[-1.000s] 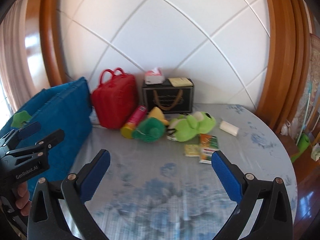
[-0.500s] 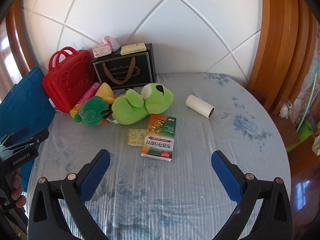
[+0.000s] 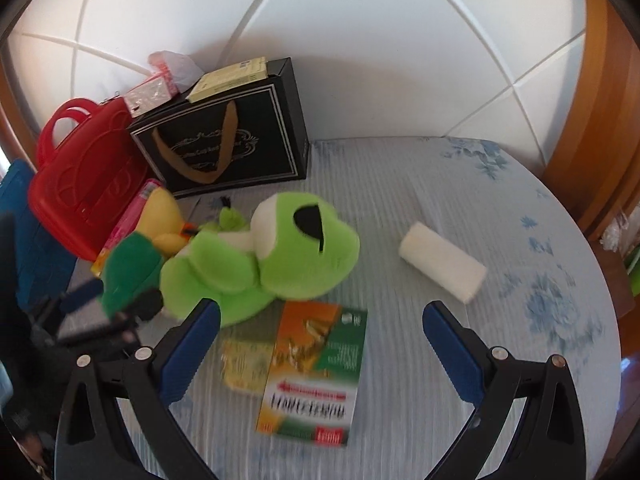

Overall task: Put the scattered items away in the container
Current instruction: 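Move both grippers back over the table toward the green frog plush, then grasp the green frog plush with both grippers together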

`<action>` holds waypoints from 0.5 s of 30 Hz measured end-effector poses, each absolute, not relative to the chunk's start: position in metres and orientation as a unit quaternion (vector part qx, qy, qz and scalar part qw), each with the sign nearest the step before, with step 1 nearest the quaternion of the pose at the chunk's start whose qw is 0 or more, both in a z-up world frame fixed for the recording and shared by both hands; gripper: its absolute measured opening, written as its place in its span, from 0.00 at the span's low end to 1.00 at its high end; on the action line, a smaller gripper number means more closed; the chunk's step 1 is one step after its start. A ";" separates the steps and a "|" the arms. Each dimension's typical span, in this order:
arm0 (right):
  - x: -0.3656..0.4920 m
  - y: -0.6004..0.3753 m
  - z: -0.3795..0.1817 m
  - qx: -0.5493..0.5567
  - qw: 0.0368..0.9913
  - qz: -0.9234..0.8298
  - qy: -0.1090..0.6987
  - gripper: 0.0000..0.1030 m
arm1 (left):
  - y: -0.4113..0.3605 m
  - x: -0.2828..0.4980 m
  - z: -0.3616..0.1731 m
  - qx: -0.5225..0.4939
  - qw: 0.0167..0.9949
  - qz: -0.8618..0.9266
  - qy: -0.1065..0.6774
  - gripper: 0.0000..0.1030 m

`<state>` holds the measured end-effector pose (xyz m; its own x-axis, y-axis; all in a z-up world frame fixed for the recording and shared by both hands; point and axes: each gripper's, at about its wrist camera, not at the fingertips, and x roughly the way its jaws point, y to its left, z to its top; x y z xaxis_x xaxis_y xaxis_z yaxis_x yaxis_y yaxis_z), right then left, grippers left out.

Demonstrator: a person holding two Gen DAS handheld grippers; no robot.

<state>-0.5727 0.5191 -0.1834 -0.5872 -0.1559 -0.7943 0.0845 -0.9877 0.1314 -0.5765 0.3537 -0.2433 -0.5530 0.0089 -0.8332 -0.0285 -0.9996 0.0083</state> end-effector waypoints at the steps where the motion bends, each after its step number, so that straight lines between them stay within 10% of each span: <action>1: -0.585 0.517 -0.186 0.451 0.070 -0.889 -0.035 1.00 | 0.356 -0.584 -0.249 -0.476 0.017 0.879 0.005 0.85; 15: -0.667 0.508 -0.275 0.533 0.115 -0.834 -0.084 1.00 | 0.364 -0.602 -0.295 -0.501 0.058 0.863 -0.005 0.94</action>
